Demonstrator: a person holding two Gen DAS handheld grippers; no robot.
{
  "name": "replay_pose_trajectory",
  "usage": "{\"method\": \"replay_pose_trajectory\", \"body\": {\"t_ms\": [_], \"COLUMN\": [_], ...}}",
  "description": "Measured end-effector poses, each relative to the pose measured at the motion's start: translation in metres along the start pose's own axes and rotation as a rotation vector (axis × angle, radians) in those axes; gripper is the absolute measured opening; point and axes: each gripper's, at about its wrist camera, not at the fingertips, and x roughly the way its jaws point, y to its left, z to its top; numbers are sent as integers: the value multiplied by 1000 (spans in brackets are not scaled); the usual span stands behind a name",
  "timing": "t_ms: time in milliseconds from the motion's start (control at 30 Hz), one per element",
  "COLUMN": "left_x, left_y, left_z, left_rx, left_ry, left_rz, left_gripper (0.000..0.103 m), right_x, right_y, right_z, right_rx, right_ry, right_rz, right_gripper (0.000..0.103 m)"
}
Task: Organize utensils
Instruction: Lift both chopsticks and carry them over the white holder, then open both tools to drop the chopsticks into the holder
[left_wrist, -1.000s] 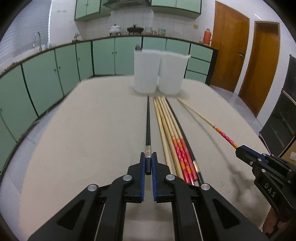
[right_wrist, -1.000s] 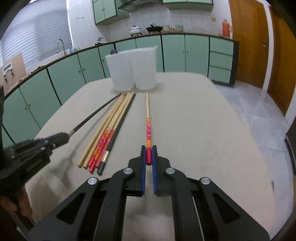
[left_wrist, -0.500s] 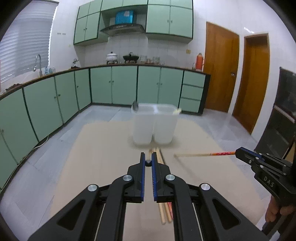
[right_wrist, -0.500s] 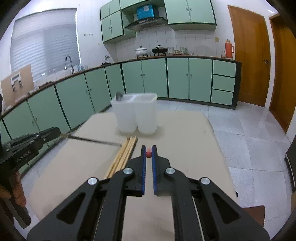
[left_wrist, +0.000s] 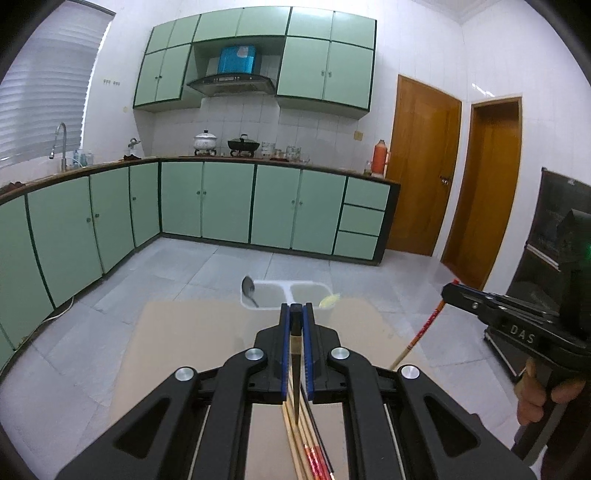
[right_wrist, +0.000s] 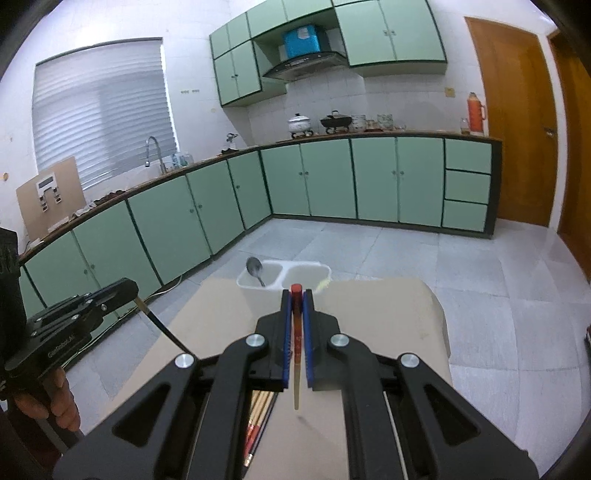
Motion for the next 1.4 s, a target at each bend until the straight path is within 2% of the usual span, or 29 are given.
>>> {"method": "replay_pose_trajectory", "body": {"t_ms": [267, 533, 767, 967, 1100, 1400], "left_x": [-6, 2, 33, 80, 115, 179], "left_y": [4, 1, -1, 4, 11, 26], "left_z": [29, 75, 114, 128, 121, 84], "left_rx": [16, 55, 90, 100, 90, 71], "left_ry": [-74, -177, -245, -274, -244, -78], "left_rz": [-1, -3, 16, 51, 54, 51], "left_gripper": [6, 6, 6, 6, 6, 6], "right_x": [3, 6, 34, 72, 100, 152], "right_y": [6, 7, 0, -9, -13, -23], "right_z": [45, 96, 130, 132, 123, 86], "right_rx": [-35, -74, -93, -95, -89, -53], "right_ry": [-56, -127, -147, -136, -110, -2], "right_rz": [37, 37, 4, -8, -11, 2], "right_gripper": [5, 5, 5, 5, 5, 5]}}
